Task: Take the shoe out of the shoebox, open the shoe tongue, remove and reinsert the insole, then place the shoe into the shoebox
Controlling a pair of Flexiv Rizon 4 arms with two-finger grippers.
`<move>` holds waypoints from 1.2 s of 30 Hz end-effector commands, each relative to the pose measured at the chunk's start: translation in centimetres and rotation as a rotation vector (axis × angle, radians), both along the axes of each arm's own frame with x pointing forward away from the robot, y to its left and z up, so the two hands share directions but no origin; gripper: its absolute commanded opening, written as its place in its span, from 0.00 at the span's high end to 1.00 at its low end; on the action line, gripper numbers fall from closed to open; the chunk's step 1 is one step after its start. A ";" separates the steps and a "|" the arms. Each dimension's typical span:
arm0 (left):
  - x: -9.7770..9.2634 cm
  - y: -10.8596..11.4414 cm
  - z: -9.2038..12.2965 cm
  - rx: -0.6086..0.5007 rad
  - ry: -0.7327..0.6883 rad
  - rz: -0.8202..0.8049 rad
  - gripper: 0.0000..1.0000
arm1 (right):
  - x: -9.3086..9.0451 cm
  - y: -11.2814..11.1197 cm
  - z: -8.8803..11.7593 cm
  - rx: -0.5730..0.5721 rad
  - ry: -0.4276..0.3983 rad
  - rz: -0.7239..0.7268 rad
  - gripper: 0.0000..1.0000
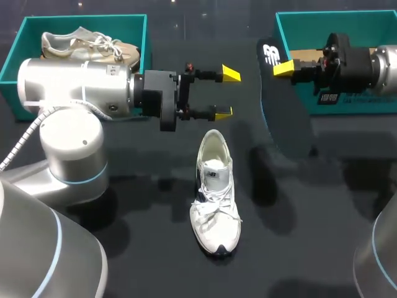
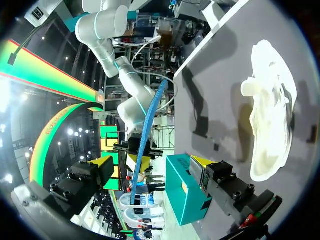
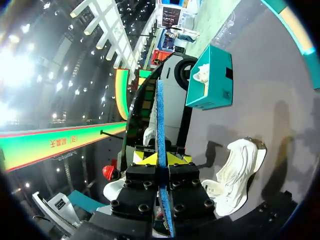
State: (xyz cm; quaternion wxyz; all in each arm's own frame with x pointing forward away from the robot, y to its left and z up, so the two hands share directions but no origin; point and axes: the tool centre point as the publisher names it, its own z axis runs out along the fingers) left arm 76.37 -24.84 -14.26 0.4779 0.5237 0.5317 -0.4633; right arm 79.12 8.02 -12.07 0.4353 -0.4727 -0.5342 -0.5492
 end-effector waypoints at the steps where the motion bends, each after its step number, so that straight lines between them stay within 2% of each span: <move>1: 0.7 -1.4 0.4 0.030 0.003 0.002 0.00 | 1.4 1.5 -0.8 -0.002 0.042 -0.011 1.00; 11: 0.6 -1.9 0.2 0.028 -0.005 0.015 0.00 | 1.4 1.5 -0.8 -0.002 0.042 -0.011 1.00; 16: 1.1 -3.0 -0.3 0.029 -0.015 0.026 0.00 | 2.9 2.8 -1.3 -0.010 0.111 -0.042 1.00; 17: 1.2 -3.2 -0.3 0.029 -0.014 0.030 0.02 | 2.9 3.0 -1.5 -0.016 0.130 -0.057 1.00; 18: 1.4 -3.3 -0.4 0.031 -0.014 0.036 0.11 | 3.0 3.1 -1.7 -0.019 0.138 -0.067 1.00; 19: 1.5 -3.5 -0.5 0.033 -0.016 0.040 0.15 | 3.0 3.2 -1.8 -0.008 0.141 -0.079 1.00; 21: 1.7 -3.6 -0.6 0.034 -0.013 0.044 0.20 | 3.0 3.3 -2.0 -0.006 0.148 -0.092 1.00; 28: 2.2 -4.2 -1.4 0.037 0.001 0.055 0.27 | 2.6 3.3 -2.2 -0.021 0.162 -0.133 1.00; 30: 2.2 -4.3 -1.5 0.036 0.003 0.058 0.37 | 2.6 3.4 -2.2 -0.020 0.162 -0.136 1.00; 32: 2.3 -4.4 -1.6 0.036 0.005 0.060 0.51 | 2.5 3.4 -2.3 -0.019 0.163 -0.138 1.00; 36: 2.4 -4.4 -1.7 0.040 0.006 0.062 0.55 | 2.6 3.5 -2.4 -0.011 0.162 -0.137 1.00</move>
